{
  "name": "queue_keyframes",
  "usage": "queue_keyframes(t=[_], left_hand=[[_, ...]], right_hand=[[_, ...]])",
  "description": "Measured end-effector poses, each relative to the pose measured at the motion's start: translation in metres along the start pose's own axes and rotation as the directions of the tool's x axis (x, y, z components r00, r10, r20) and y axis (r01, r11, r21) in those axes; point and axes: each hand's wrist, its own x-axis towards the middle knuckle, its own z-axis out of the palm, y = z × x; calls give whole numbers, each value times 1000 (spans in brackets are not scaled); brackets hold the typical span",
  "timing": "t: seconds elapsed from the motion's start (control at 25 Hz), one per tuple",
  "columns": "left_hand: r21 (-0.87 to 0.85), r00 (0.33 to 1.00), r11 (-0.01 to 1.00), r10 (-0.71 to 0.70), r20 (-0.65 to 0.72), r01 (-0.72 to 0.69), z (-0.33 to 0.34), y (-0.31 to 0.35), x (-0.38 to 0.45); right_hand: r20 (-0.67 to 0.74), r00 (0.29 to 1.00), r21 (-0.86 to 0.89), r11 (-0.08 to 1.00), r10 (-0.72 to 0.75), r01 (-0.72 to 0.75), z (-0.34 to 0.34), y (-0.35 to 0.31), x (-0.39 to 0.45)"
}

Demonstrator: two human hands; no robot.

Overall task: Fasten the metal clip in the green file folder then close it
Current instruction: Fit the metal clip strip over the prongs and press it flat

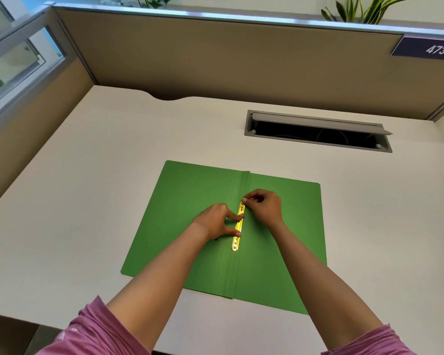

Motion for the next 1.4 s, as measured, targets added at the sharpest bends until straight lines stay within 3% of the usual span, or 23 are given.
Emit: queue_keyframes(t=[0.56, 0.96, 1.2, 1.4], left_hand=[[5, 999, 999, -32, 24, 32, -3, 4, 0], [1, 999, 999, -46, 26, 46, -5, 8, -2], [14, 998, 998, -59, -3, 59, -4, 9, -1], [46, 999, 997, -53, -8, 54, -6, 13, -1]], right_hand=[[33, 928, -32, 928, 371, -370, 2, -24, 11], [33, 936, 148, 924, 351, -352, 1, -16, -5], [75, 950, -6, 953, 303, -303, -9, -11, -46], [195, 900, -16, 918, 391, -395, -10, -18, -73]])
